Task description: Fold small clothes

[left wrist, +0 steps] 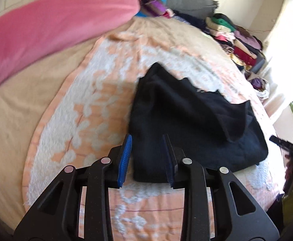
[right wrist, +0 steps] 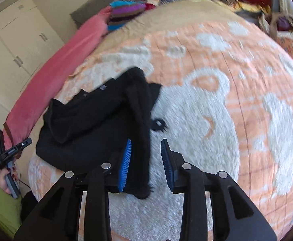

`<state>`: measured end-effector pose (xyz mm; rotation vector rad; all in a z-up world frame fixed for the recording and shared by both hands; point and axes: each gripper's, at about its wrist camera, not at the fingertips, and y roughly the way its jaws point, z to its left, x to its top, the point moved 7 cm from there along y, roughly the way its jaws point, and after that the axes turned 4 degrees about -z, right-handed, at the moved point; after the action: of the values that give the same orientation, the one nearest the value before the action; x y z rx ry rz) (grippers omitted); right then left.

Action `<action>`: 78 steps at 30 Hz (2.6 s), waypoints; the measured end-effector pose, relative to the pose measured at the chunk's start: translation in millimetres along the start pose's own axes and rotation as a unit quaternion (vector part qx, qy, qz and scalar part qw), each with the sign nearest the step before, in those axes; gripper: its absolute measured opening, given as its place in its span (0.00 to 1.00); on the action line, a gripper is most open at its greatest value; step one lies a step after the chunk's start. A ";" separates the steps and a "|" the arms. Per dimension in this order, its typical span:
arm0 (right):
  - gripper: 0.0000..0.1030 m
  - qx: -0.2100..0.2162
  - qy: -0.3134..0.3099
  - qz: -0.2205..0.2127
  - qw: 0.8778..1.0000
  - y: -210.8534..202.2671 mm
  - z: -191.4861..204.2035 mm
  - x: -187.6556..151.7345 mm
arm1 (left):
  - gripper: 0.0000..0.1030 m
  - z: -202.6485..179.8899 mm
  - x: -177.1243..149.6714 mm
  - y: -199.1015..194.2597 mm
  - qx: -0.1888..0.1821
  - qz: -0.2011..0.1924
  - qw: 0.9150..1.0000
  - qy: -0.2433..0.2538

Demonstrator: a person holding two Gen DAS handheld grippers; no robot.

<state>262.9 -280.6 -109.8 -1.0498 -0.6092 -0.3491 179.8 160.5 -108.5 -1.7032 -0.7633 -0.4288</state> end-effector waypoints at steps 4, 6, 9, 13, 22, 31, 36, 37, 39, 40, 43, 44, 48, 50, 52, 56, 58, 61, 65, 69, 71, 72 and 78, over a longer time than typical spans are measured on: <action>0.39 0.004 -0.047 0.010 0.999 14.7 27.7 8.5 | 0.21 -35.6 -0.7 10.1 -0.025 0.021 0.999 0.024; 0.39 0.004 -0.060 0.023 0.998 29.5 37.5 16.0 | 0.21 -53.7 -5.1 20.4 -0.042 0.037 0.998 0.032; 0.39 0.016 -0.063 0.042 0.997 49.0 45.9 18.8 | 0.22 -80.3 -11.9 38.7 -0.075 0.062 0.995 0.022; 0.39 0.021 -0.048 0.052 0.997 68.1 43.2 13.1 | 0.24 -110.4 -19.5 60.7 -0.098 0.094 0.991 0.011; 0.42 0.049 -0.021 0.037 0.998 70.3 27.4 8.0 | 0.41 -127.1 -19.2 96.6 -0.122 0.127 0.981 -0.084; 0.43 0.060 -0.013 0.031 0.998 73.6 25.7 12.2 | 0.00 -138.0 24.2 104.9 -0.112 0.090 0.986 -0.081; 0.43 0.043 0.000 0.021 0.999 74.3 15.0 14.9 | 0.09 -127.1 73.0 117.5 -0.082 0.046 0.991 -0.092; 0.42 0.036 0.002 0.020 0.999 74.6 11.6 15.0 | 0.20 -122.3 79.9 120.4 -0.068 0.039 0.993 -0.089; 0.42 0.020 0.003 0.020 1.000 75.9 6.1 14.0 | 0.32 -114.7 84.4 120.6 -0.042 0.031 0.996 -0.079; 0.42 0.016 0.003 0.020 1.000 76.1 4.2 13.7 | 0.32 -111.7 84.5 117.3 -0.034 0.028 0.996 -0.074; 0.42 0.016 0.006 0.017 1.000 75.0 2.8 15.5 | 0.39 -107.5 77.3 101.2 -0.021 0.017 0.999 -0.046; 0.42 0.014 0.003 0.012 1.000 73.4 3.8 16.7 | 0.42 -107.4 73.5 97.2 -0.015 0.016 0.999 -0.034; 0.42 0.008 -0.030 -0.009 0.999 64.6 15.7 21.8 | 0.52 -103.9 56.6 81.5 0.022 0.005 1.000 0.014; 0.45 0.012 -0.050 -0.022 0.998 59.0 25.9 24.8 | 0.56 -104.6 46.9 74.9 0.043 0.001 0.998 0.043; 0.46 0.024 -0.070 -0.032 0.997 53.3 39.1 27.5 | 0.61 -104.7 39.2 70.5 0.056 0.001 0.997 0.060; 0.62 0.042 -0.110 -0.052 0.992 42.3 64.3 28.5 | 0.71 -102.4 26.5 64.7 0.067 0.010 0.995 0.069; 0.70 0.039 -0.128 -0.062 0.989 38.6 72.4 29.0 | 0.76 -102.0 23.5 60.3 0.076 0.009 0.994 0.074; 0.73 0.036 -0.147 -0.068 0.986 34.6 82.1 27.4 | 0.86 -101.3 21.8 55.4 0.085 0.006 0.993 0.081; 0.78 0.040 -0.155 -0.060 0.985 39.7 89.2 21.6 | 0.89 -95.2 17.1 53.6 0.096 0.012 0.992 0.082; 0.78 0.035 -0.158 -0.029 0.986 51.0 89.8 9.1 | 0.91 -83.5 8.1 58.4 0.114 0.022 0.989 0.088; 0.78 0.030 -0.156 -0.020 0.987 55.5 87.8 4.5 | 0.91 -78.3 3.4 62.0 0.120 0.030 0.989 0.087; 0.78 0.024 -0.154 -0.015 0.988 58.3 84.8 2.0 | 0.91 -74.2 -0.1 65.4 0.123 0.036 0.988 0.086; 0.78 -0.028 -0.096 0.036 0.994 76.7 55.0 -9.7 | 0.91 -55.3 -14.7 81.6 0.135 0.062 0.986 0.075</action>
<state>280.5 -196.5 -149.8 -1.1648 -0.7354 -0.2043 231.2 93.6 -161.6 -1.4389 -0.5734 -0.3453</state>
